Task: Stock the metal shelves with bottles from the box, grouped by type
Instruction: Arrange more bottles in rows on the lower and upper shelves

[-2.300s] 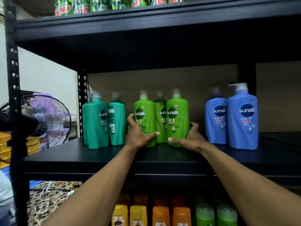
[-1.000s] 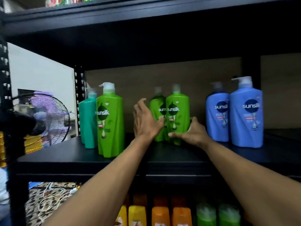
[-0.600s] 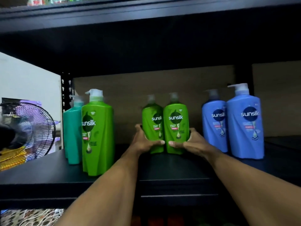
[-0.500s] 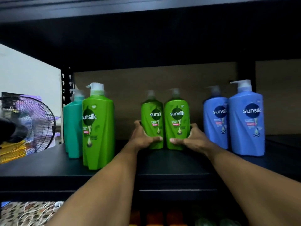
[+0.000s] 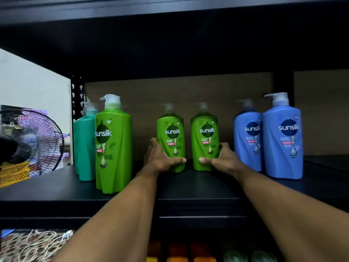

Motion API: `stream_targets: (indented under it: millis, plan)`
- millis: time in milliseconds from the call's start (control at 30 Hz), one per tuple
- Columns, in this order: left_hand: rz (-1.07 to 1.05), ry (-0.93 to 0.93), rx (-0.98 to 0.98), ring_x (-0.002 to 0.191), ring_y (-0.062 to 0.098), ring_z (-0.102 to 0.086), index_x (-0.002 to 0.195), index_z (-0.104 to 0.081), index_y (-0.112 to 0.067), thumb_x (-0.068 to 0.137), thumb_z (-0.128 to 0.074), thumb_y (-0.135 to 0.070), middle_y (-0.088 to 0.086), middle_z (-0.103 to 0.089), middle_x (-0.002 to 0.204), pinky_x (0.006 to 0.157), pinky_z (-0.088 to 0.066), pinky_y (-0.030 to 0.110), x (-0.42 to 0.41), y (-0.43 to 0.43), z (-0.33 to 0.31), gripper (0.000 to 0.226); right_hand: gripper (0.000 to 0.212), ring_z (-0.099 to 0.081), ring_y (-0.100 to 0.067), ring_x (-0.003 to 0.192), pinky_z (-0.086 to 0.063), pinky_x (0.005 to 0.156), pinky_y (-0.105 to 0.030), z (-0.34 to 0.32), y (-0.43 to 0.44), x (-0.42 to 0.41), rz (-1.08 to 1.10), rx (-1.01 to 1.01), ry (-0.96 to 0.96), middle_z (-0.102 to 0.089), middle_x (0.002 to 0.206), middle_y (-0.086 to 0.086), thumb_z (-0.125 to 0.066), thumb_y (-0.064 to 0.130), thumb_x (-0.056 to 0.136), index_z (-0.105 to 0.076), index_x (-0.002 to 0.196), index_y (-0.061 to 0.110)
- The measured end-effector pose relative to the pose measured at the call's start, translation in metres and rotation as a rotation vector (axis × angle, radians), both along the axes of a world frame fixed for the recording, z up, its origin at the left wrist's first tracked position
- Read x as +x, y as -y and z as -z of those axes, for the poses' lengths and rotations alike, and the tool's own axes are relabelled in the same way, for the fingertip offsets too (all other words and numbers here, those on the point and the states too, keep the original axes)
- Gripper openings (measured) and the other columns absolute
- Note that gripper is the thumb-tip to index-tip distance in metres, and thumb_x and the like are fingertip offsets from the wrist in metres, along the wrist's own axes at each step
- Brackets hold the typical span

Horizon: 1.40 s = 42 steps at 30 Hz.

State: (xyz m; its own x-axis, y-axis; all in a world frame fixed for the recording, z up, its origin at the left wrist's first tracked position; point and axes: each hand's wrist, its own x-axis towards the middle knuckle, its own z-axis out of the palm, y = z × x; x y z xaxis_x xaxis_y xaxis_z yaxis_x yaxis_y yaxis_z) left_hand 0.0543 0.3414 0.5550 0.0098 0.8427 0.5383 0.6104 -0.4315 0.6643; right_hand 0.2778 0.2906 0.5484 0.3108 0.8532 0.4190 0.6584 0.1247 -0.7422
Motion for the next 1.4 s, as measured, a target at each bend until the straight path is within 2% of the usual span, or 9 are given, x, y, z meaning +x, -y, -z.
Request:
stream_targets:
  millis: [133, 267, 467, 700, 967, 1133, 1300, 1400]
  plan:
    - [-0.050, -0.018, 0.019, 0.126, 0.032, -0.055, 0.130, -0.035, -0.018, 0.056, -0.096, -0.048, 0.008, -0.057, 0.134, 0.103, -0.046, 0.036, 0.0013, 0.0018, -0.0002, 0.101, 0.093, -0.053, -0.026, 0.128, -0.041, 0.104, -0.031, -0.0003, 0.0018, -0.0025, 0.004, -0.007, 0.016, -0.058, 0.137, -0.006, -0.088, 0.048, 0.070, -0.037, 0.139, 0.012]
    - [-0.051, -0.052, 0.005, 0.126, 0.032, -0.057, 0.133, -0.034, -0.017, 0.059, -0.094, -0.049, 0.009, -0.060, 0.135, 0.102, -0.047, 0.035, -0.0001, 0.0047, -0.0001, 0.100, 0.092, -0.052, -0.026, 0.129, -0.040, 0.101, -0.028, -0.0004, 0.0054, -0.0036, 0.000, -0.009, 0.016, -0.057, 0.138, -0.007, -0.087, 0.046, 0.073, -0.035, 0.140, 0.011]
    - [0.011, -0.070, -0.042, 0.128, 0.030, -0.056, 0.133, -0.037, -0.017, 0.058, -0.093, -0.057, 0.006, -0.060, 0.139, 0.107, -0.047, 0.040, -0.0027, 0.0040, 0.0012, 0.103, 0.098, -0.054, -0.024, 0.126, -0.043, 0.105, -0.033, 0.0007, 0.0062, -0.0030, -0.021, -0.002, -0.005, -0.059, 0.134, -0.004, -0.090, 0.047, 0.067, -0.035, 0.140, 0.013]
    - [0.025, -0.111, -0.119, 0.130, 0.030, -0.055, 0.138, -0.040, -0.006, 0.068, -0.090, -0.049, 0.011, -0.056, 0.142, 0.106, -0.045, 0.033, 0.0012, 0.0022, 0.0018, 0.096, 0.098, -0.056, -0.024, 0.123, -0.045, 0.106, -0.038, 0.0013, 0.0027, -0.0015, -0.006, -0.004, -0.008, -0.059, 0.132, -0.002, -0.091, 0.048, 0.064, -0.036, 0.137, 0.016]
    - [-0.011, -0.160, -0.058, 0.128, 0.032, -0.056, 0.130, -0.040, -0.012, 0.063, -0.091, -0.055, 0.011, -0.059, 0.139, 0.105, -0.047, 0.040, -0.0010, 0.0054, 0.0008, 0.095, 0.102, -0.055, -0.025, 0.125, -0.044, 0.104, -0.037, 0.0025, 0.0028, -0.0010, -0.003, -0.034, 0.045, -0.058, 0.134, -0.002, -0.092, 0.052, 0.060, -0.034, 0.137, 0.018]
    - [-0.015, -0.175, -0.051, 0.131, 0.033, -0.054, 0.133, -0.040, -0.012, 0.059, -0.091, -0.061, 0.011, -0.058, 0.141, 0.107, -0.046, 0.040, 0.0009, 0.0069, -0.0007, 0.102, 0.106, -0.058, -0.024, 0.122, -0.046, 0.105, -0.039, 0.0025, 0.0005, 0.0011, 0.019, -0.059, 0.091, -0.062, 0.133, 0.000, -0.091, 0.060, 0.048, -0.042, 0.134, 0.021]
    - [-0.043, -0.171, -0.065, 0.130, 0.034, -0.054, 0.134, -0.039, -0.011, 0.063, -0.091, -0.054, 0.013, -0.057, 0.141, 0.108, -0.045, 0.039, 0.0047, 0.0071, -0.0009, 0.098, 0.101, -0.053, -0.028, 0.128, -0.043, 0.107, -0.037, 0.0023, 0.0003, 0.0004, 0.030, -0.071, 0.081, -0.058, 0.137, -0.005, -0.092, 0.051, 0.060, -0.037, 0.137, 0.016]
    - [-0.027, -0.171, -0.061, 0.131, 0.035, -0.053, 0.135, -0.040, -0.012, 0.058, -0.092, -0.060, 0.013, -0.056, 0.142, 0.108, -0.046, 0.040, 0.0014, 0.0067, -0.0010, 0.105, 0.100, -0.054, -0.027, 0.127, -0.043, 0.106, -0.037, 0.0024, -0.0004, 0.0013, 0.026, -0.069, 0.077, -0.058, 0.137, -0.005, -0.092, 0.051, 0.060, -0.037, 0.137, 0.016]
